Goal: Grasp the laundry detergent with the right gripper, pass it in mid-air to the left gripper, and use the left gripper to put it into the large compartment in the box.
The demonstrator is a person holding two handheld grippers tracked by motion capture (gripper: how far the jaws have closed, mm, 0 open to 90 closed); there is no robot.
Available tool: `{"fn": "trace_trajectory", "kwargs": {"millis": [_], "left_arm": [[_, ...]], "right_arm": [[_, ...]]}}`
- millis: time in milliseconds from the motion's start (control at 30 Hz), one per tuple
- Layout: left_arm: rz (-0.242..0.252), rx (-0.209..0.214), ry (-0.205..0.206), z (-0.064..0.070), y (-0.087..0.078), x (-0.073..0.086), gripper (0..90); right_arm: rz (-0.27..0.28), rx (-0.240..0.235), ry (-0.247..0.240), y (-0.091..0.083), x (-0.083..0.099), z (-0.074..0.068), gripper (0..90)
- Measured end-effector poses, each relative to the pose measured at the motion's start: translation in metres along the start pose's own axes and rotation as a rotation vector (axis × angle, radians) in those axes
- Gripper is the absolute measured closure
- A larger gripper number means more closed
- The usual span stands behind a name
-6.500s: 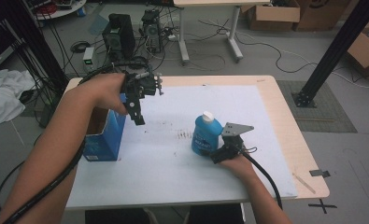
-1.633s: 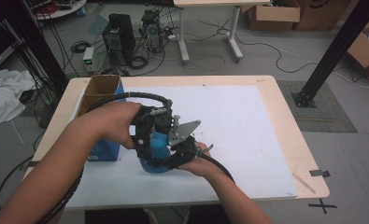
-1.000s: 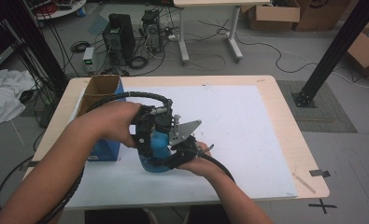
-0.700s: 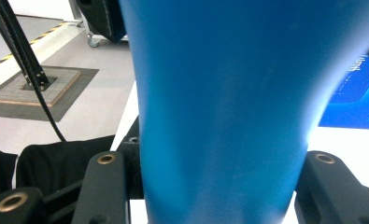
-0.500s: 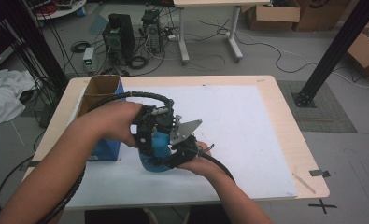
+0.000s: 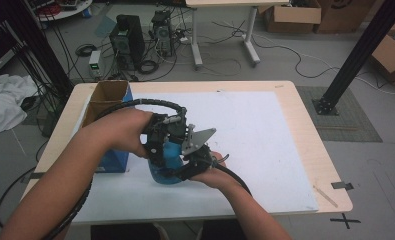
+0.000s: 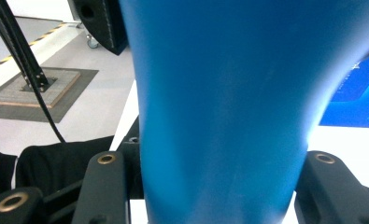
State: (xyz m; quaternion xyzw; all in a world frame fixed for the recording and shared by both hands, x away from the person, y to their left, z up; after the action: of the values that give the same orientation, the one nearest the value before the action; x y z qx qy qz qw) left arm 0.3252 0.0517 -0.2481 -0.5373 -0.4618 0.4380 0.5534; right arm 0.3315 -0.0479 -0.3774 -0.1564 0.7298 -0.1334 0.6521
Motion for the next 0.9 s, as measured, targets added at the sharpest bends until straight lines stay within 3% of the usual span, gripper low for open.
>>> {"fn": "trace_trajectory", "kwargs": {"millis": [233,500,567,667,900], "left_arm": [[-0.030,-0.025,-0.024,0.003,-0.002,-0.003,38.0],[-0.015,-0.031,-0.031,0.003,-0.005,-0.003,38.6],[-0.009,-0.034,-0.022,0.003,-0.008,-0.003,38.6],[-0.021,-0.048,-0.020,0.003,-0.011,-0.005,38.7],[-0.035,-0.037,-0.028,0.001,-0.011,-0.006,38.7]], "right_arm": [[-0.004,-0.003,0.004,-0.001,-0.001,0.000,47.4],[-0.011,0.011,-0.013,-0.002,-0.003,0.000,44.0],[-0.005,-0.010,-0.007,-0.004,-0.005,0.000,42.6],[0.012,-0.007,-0.005,-0.006,-0.008,-0.001,30.8],[0.036,-0.009,0.012,-0.012,-0.008,-0.001,24.9]]}}
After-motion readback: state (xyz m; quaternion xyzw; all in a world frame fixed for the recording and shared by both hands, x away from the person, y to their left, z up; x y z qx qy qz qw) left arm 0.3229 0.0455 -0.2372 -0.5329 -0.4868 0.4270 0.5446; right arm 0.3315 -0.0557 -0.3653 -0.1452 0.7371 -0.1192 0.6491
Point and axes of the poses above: each handheld gripper's, and its own axes: y roughly forward along the jaws, x roughly out of its underside, z roughly to its right, the point moved 1 cm from there along y, roughly forward along the jaws, and after that the axes turned 7 degrees about y, right-handed, at the moved point
